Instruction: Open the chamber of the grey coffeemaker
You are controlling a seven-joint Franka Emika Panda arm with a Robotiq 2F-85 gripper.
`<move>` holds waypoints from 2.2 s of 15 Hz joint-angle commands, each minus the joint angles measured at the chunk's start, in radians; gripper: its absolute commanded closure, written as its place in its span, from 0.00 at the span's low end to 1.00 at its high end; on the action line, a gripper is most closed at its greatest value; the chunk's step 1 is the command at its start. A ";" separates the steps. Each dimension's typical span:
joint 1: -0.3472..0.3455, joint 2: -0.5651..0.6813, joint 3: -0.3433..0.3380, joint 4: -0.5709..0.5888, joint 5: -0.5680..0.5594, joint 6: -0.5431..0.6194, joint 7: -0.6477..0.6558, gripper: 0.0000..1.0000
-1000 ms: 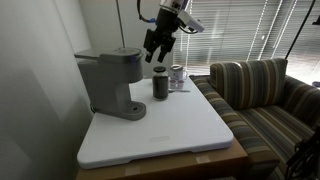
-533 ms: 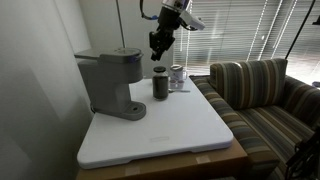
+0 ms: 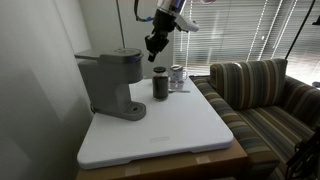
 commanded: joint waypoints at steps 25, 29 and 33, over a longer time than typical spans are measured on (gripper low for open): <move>-0.079 0.000 0.110 -0.017 0.056 0.089 -0.035 1.00; -0.077 -0.027 0.108 -0.041 0.052 0.110 -0.023 1.00; -0.074 -0.056 0.109 -0.058 0.052 0.132 -0.018 1.00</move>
